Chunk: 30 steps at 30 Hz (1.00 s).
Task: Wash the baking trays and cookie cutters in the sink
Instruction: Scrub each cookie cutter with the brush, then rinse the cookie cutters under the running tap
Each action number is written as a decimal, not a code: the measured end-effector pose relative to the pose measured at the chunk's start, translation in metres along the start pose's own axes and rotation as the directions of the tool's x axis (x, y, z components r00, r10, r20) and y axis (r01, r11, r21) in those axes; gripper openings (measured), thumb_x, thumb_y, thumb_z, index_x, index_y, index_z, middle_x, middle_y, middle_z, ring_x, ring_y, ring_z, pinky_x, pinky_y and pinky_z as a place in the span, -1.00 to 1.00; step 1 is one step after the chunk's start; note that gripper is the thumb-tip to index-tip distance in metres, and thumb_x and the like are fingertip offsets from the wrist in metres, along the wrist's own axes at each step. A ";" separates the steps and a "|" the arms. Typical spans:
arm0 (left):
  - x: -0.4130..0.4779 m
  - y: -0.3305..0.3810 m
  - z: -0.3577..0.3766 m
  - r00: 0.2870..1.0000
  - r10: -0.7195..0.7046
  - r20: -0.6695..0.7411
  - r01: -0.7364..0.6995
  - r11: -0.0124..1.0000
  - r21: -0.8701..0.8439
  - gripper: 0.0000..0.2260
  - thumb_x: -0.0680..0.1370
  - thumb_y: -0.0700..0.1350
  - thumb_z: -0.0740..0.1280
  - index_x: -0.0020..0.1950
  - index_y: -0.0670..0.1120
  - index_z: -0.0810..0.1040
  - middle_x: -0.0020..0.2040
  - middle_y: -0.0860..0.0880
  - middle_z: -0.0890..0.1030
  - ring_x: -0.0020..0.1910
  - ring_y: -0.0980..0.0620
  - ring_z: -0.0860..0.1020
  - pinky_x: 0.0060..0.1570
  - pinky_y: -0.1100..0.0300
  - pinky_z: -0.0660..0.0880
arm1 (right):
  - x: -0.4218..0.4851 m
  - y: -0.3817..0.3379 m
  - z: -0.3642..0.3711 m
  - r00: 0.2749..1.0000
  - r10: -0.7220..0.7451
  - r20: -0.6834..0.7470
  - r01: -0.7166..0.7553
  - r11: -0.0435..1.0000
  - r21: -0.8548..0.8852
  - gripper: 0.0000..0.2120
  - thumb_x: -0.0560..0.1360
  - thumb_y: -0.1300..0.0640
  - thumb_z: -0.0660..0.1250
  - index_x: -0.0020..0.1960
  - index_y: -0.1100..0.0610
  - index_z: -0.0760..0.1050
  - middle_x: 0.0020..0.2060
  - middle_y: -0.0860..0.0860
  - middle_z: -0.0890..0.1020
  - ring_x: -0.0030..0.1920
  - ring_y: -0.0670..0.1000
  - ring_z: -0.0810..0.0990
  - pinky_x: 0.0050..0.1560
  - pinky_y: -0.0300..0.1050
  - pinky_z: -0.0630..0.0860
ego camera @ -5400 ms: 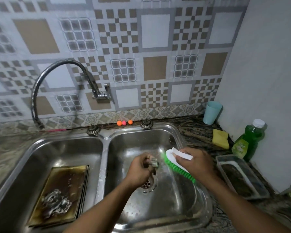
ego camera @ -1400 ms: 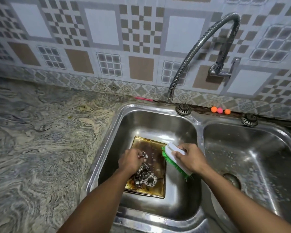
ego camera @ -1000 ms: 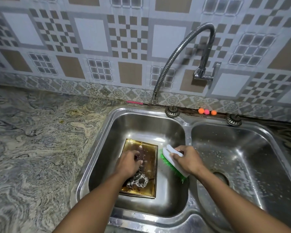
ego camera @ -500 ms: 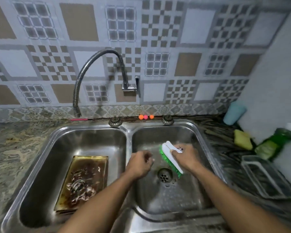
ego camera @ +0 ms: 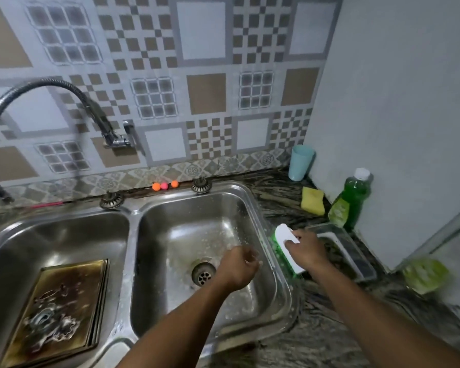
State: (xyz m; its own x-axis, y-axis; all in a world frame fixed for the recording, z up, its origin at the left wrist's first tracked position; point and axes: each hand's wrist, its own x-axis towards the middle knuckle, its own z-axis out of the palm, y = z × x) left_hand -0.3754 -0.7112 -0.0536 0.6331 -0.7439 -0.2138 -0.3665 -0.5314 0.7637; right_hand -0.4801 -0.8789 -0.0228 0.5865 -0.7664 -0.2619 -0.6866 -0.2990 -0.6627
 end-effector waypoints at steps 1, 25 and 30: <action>0.001 -0.001 0.002 1.000 -0.006 0.003 0.006 1.000 0.001 -0.79 0.49 0.06 0.39 0.04 -0.01 0.65 -0.08 0.06 0.70 -0.08 0.09 0.65 0.03 0.02 0.62 | 0.003 0.004 0.000 1.000 0.001 0.002 -0.001 1.000 -0.006 -0.58 0.57 0.09 0.33 0.38 0.22 0.49 0.26 0.17 0.59 0.16 0.20 0.59 0.06 -0.01 0.53; -0.097 -0.145 -0.248 0.864 -0.300 -0.404 0.253 0.953 -0.168 -0.73 0.41 0.11 0.52 -0.02 -0.02 0.65 -0.18 0.08 0.71 -0.19 0.17 0.62 -0.05 0.23 0.57 | -0.067 -0.258 0.159 0.882 -0.435 0.182 0.432 0.900 0.057 -0.76 0.49 0.08 0.43 0.15 0.08 0.58 -0.20 -0.03 0.60 -0.11 0.00 0.61 -0.05 -0.16 0.50; -0.131 -0.202 -0.359 0.847 -0.401 -0.350 0.336 0.913 -0.232 -0.28 0.25 0.26 0.61 0.25 -0.11 0.53 0.09 -0.01 0.62 0.00 0.10 0.57 -0.08 0.33 0.46 | -0.060 -0.349 0.212 0.876 -0.458 0.153 0.451 0.889 0.083 -0.61 0.51 0.07 0.41 0.31 0.07 0.48 -0.06 0.03 0.64 -0.02 0.07 0.61 0.12 -0.04 0.55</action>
State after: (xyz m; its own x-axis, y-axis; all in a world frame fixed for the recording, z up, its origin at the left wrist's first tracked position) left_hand -0.1392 -0.3609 0.0386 0.9216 -0.2752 -0.2738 0.0364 -0.6410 0.7667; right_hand -0.1843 -0.6075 0.0754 0.8937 -0.4474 -0.0330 -0.3106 -0.5639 -0.7652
